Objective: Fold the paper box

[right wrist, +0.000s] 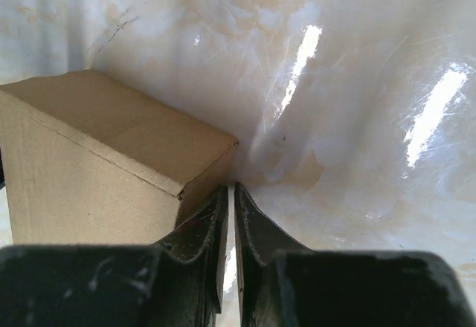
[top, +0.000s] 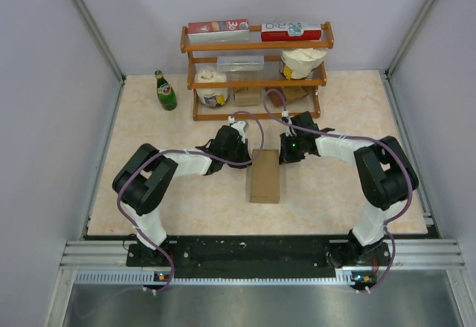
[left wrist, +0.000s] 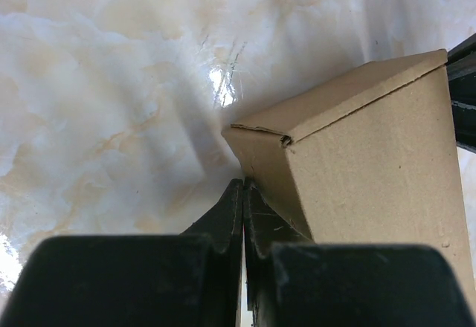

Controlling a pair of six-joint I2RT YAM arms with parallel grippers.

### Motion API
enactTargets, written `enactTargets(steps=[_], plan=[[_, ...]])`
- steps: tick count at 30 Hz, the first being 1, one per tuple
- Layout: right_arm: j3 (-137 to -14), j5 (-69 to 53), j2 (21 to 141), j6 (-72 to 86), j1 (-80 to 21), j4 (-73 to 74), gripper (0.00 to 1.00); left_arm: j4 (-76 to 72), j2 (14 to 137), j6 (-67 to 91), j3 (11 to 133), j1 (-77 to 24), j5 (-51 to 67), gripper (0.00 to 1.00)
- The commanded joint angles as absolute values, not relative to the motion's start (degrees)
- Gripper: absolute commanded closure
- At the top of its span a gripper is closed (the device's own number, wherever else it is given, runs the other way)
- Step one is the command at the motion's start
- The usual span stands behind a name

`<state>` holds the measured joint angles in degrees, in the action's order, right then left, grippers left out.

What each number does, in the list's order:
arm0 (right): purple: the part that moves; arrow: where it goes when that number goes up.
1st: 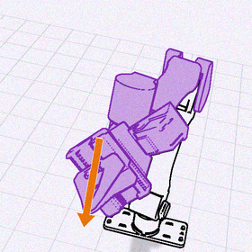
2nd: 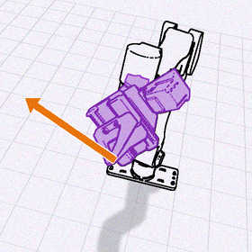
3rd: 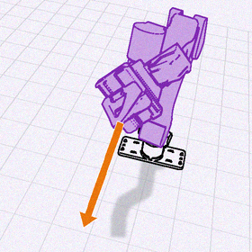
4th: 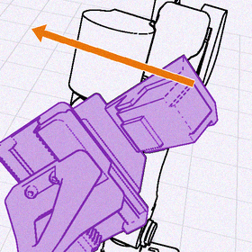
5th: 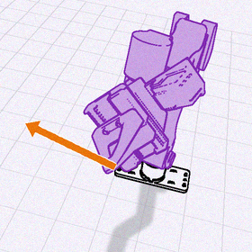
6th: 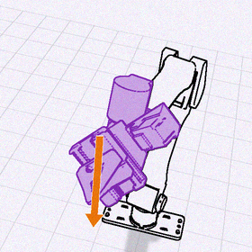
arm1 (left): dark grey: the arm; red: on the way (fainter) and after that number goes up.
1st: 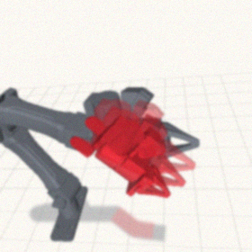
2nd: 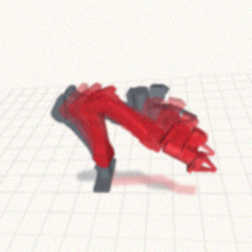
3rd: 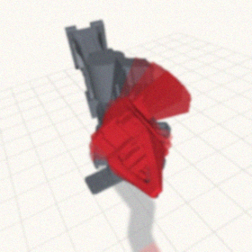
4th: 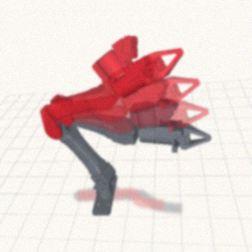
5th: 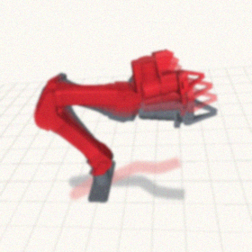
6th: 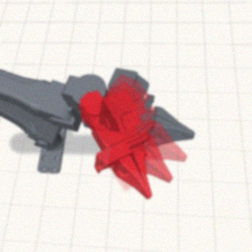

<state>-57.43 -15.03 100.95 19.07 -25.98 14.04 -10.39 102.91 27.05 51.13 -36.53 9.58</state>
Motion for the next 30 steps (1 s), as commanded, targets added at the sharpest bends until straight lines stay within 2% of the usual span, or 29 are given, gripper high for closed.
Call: enactTargets(steps=[1,5,8,14,19,24,30], plan=[[-56.87,-16.72,100.64,19.95,-26.46,10.63,0.92,-11.44,103.28,26.89,51.33,-37.79,11.88,1.0],[-54.15,-5.21,97.39,22.84,-26.28,15.19,0.94,-8.88,98.71,29.0,45.72,-37.53,5.55,1.0],[-49.15,-2.73,92.65,25.39,-26.28,16.0,0.95,-8.09,94.76,30.84,40.8,-37.53,3.17,1.0],[-38.16,-5.61,82.55,28.47,-26.37,15.91,0.96,-11.94,86.06,35.32,29.99,-38.32,5.09,1.0],[-33.49,-10.01,76.12,28.83,-28.3,16.35,0.96,-12.13,83.94,38.58,28.21,-45.6,2.91,1.0],[-32.78,-11.95,75.23,29.35,-30.32,16.97,0.96,-11.08,85.07,41.65,30.14,-51.23,0.88,1.0],[-35.24,-16.34,80.15,30.58,-34.53,13.89,0.96,-10.9,87.89,43.33,32.6,-54.66,0.53,1.0]])
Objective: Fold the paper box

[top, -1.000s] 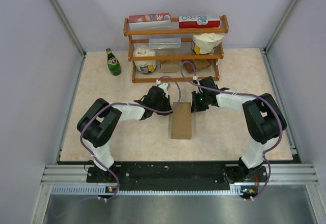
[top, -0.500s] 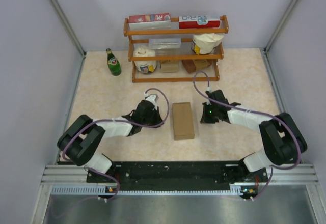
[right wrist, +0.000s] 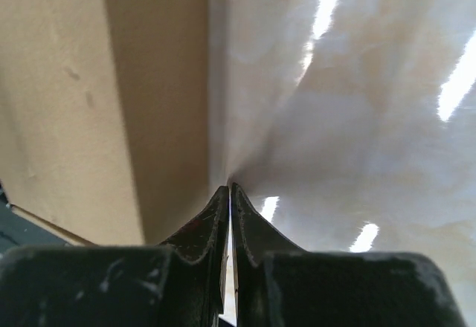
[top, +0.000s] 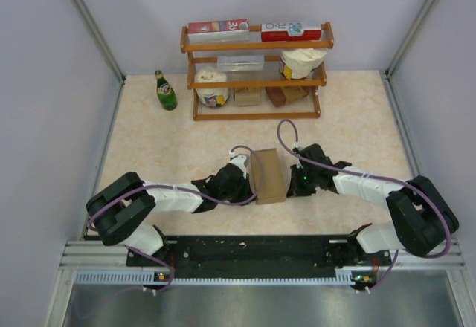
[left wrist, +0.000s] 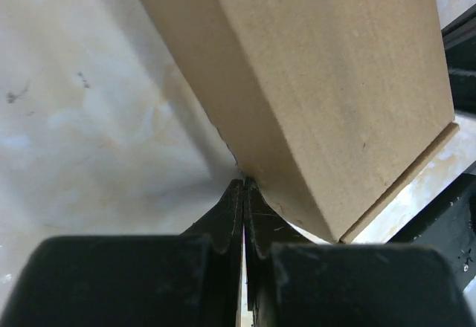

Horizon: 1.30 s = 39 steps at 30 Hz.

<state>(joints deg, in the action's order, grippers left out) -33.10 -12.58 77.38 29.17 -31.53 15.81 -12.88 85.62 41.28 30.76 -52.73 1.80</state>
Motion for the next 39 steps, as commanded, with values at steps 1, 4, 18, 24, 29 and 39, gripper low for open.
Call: enactTargets(steps=[1,4,18,24,29,39], plan=[[-35.51,-17.22,80.77,31.19,-35.06,13.02,0.96,-10.9,88.06,43.5,33.04,-55.19,0.53,1.0],[-35.25,-20.03,81.82,33.22,-36.21,9.59,0.96,-11.07,88.86,44.73,34.27,-57.04,0.53,1.0],[-32.96,-0.19,65.33,31.46,-36.04,22.22,0.72,-0.27,74.02,47.29,27.08,-57.57,-12.21,0.81],[-30.85,5.97,53.45,33.22,-35.6,26.19,0.38,10.36,63.56,45.7,26.11,-57.48,-18.45,0.5],[-29.88,9.22,45.89,35.06,-35.51,30.05,0.27,12.03,52.67,44.56,23.21,-57.57,-21.0,0.12],[-30.23,15.9,34.9,40.87,-35.59,30.85,0.23,17.14,41.83,42.89,22.32,-57.39,-29.09,0.02]])
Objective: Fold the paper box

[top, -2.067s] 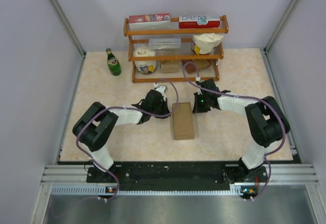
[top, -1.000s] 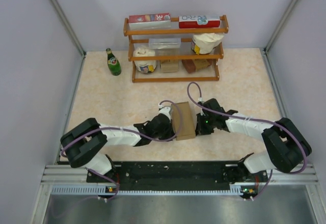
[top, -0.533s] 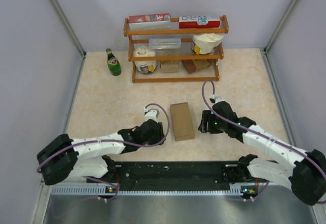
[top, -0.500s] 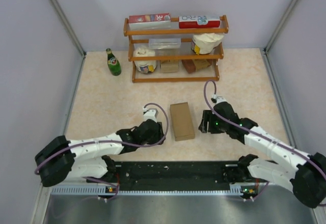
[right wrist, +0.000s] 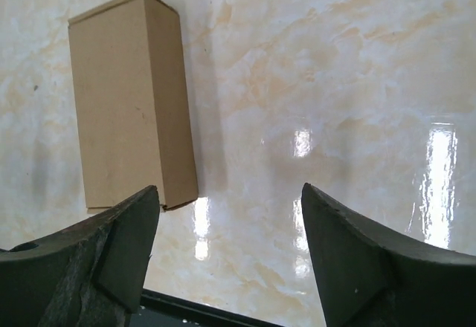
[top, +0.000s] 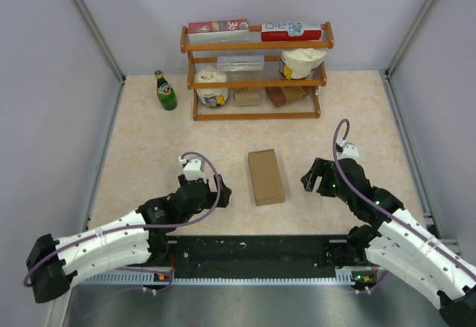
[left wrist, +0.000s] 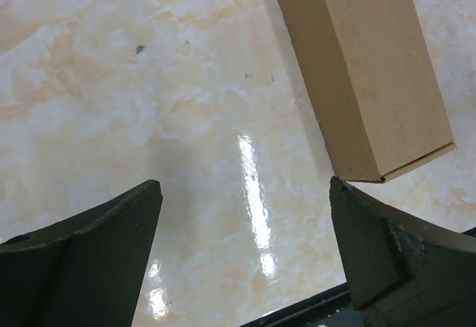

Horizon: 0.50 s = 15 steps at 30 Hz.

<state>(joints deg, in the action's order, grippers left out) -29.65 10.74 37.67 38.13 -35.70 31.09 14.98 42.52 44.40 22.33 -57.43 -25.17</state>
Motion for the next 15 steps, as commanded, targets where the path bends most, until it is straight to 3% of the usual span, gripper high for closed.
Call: enactTargets(steps=[1,7,15], plan=[[-30.32,17.04,34.63,40.52,-35.6,30.41,0.23,17.05,42.01,42.54,22.59,-57.39,-29.09,0.01],[-29.8,22.84,34.19,33.85,-35.51,24.88,0.22,14.86,46.4,38.78,25.74,-57.39,-30.76,0.01],[-20.75,17.49,29.89,23.48,-35.6,4.68,0.22,11.78,54.93,30.51,33.22,-57.39,-32.08,0.01]])
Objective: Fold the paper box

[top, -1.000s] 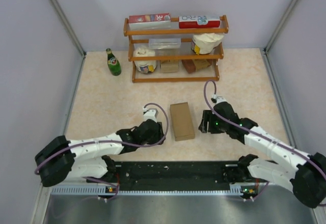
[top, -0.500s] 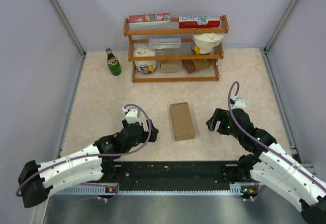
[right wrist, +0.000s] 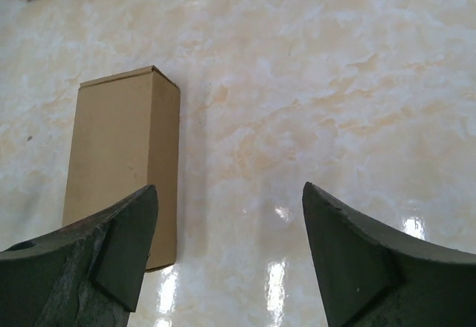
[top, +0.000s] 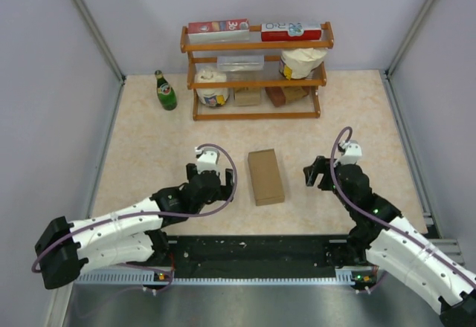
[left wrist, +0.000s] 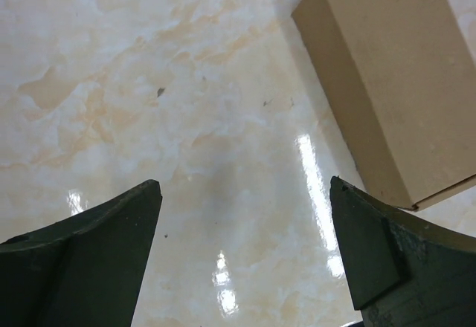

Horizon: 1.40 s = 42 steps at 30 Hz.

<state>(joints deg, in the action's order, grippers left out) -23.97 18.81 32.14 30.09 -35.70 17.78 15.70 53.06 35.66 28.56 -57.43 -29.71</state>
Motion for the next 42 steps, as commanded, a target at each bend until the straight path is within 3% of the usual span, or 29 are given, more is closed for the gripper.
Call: enactTargets(steps=[1,9,14,23,42], plan=[[-19.7,17.66,29.45,23.03,-35.6,2.92,0.23,11.26,55.02,29.63,33.31,-57.39,-32.25,0.01],[-20.12,15.84,31.28,17.49,-33.15,2.19,0.24,8.7,48.79,28.83,29.71,-49.24,-27.35,0.01],[-20.04,5.64,35.32,19.68,-22.34,0.53,0.23,10.02,47.02,28.57,28.3,-37.54,-23.64,0.01],[-16.44,1.32,39.03,21.97,-9.59,-5.1,0.23,9.67,40.09,29.35,22.6,-26.64,-22.77,0.01],[-14.41,3.69,35.95,20.92,-7.38,-6.59,0.22,2.55,29.97,29.8,12.31,-25.31,-17.32,0.01]])
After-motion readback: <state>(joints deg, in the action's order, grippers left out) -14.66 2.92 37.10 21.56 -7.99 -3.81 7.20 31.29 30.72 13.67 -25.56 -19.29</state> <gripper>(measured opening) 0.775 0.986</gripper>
